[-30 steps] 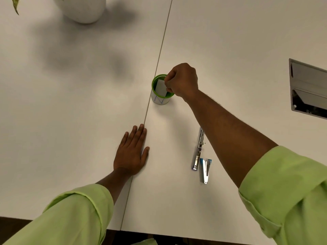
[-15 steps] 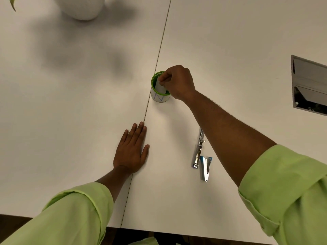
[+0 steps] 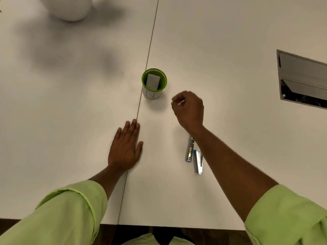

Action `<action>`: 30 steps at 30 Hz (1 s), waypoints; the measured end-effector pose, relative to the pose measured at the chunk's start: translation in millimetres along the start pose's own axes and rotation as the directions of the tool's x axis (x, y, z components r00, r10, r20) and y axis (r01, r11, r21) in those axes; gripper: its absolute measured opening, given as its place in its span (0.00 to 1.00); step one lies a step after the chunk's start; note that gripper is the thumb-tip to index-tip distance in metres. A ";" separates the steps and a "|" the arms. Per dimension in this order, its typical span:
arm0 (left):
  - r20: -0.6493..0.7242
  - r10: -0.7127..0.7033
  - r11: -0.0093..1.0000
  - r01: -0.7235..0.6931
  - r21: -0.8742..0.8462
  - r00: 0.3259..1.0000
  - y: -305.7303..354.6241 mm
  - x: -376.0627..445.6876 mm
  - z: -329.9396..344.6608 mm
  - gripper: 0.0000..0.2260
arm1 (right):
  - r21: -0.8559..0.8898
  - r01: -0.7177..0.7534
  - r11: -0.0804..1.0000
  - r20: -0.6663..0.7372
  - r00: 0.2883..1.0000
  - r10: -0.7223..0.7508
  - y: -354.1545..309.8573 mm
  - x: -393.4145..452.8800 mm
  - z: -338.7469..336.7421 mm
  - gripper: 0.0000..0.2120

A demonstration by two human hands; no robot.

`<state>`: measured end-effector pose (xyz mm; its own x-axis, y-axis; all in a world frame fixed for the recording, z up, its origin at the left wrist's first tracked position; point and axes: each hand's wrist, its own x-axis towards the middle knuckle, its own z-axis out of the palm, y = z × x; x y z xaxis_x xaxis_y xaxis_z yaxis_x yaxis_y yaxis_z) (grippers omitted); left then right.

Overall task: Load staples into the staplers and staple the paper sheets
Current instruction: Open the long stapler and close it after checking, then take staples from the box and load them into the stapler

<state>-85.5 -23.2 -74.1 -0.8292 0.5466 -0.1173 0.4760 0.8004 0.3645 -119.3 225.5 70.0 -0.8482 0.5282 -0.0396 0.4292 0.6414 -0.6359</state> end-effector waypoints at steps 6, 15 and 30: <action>0.059 -0.029 0.999 0.027 0.023 0.998 3.6 0.3 -6.2 0.30 | -0.024 -0.277 0.961 -0.033 0.961 0.276 59.7 -81.7 1.3 0.05; 0.100 -0.076 0.997 0.075 0.022 0.992 17.8 3.7 -18.2 0.29 | -0.221 -0.449 0.866 -0.126 0.893 0.431 104.7 -113.7 -0.3 0.13; 0.018 0.044 0.957 -0.037 -0.286 0.999 65.8 17.5 -31.8 0.25 | -0.420 -0.215 0.882 0.012 0.970 0.242 101.3 -108.0 15.3 0.08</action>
<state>-77.9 31.2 -22.7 -0.8020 0.5856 -0.1179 0.4025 0.6756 0.6177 11.0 224.9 -1.9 -0.7225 0.6612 -0.2018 0.6912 0.6856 -0.2283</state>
